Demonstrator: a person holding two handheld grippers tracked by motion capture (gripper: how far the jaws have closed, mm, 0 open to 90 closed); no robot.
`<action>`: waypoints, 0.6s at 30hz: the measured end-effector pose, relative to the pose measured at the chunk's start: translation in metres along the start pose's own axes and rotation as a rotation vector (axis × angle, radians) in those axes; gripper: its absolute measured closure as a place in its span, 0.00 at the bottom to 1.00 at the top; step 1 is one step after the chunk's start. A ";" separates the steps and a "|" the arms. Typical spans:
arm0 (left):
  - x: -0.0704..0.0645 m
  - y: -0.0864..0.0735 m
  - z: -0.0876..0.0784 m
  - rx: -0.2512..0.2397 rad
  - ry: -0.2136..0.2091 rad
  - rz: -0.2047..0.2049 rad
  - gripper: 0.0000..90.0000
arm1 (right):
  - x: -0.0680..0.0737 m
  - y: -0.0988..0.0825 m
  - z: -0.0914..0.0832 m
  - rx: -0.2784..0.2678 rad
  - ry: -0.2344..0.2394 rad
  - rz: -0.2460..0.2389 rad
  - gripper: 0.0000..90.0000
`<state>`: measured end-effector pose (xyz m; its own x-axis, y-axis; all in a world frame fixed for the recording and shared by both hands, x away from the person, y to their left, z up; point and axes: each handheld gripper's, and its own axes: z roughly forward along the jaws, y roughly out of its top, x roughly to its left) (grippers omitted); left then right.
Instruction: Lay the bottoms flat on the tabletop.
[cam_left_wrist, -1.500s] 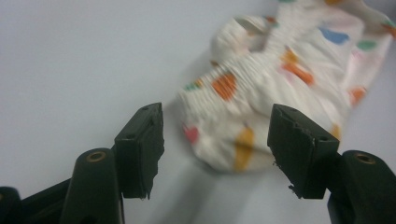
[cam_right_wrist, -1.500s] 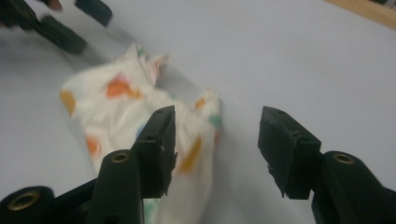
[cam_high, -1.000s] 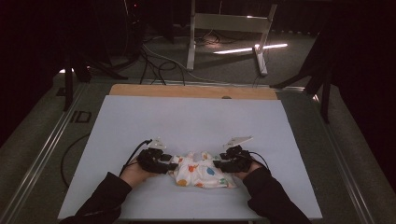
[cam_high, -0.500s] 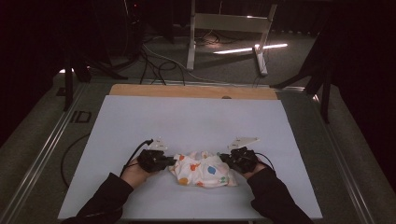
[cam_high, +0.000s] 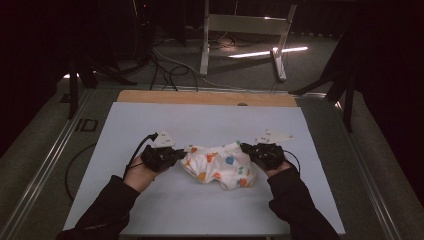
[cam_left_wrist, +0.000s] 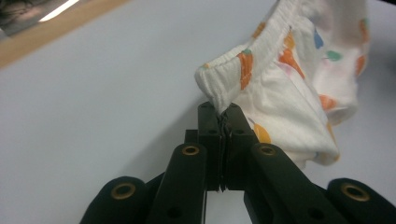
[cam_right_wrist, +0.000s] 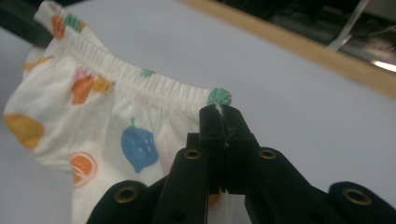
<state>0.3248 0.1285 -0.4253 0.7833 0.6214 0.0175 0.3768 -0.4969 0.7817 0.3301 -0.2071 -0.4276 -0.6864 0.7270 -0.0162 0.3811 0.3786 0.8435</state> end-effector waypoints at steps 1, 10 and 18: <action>0.001 0.003 0.000 -0.009 0.009 -0.001 0.99 | -0.002 0.003 0.000 -0.013 -0.008 0.001 0.99; 0.022 0.026 0.022 -0.031 0.103 -0.016 0.98 | -0.025 0.023 0.017 -0.057 -0.075 0.031 0.99; 0.041 0.032 0.053 -0.009 0.153 -0.032 0.98 | -0.049 0.023 0.045 -0.030 -0.095 0.074 0.99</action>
<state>0.3952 0.1059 -0.4321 0.6866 0.7218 0.0867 0.3948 -0.4704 0.7892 0.4006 -0.2081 -0.4313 -0.5946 0.8040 -0.0025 0.4091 0.3052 0.8599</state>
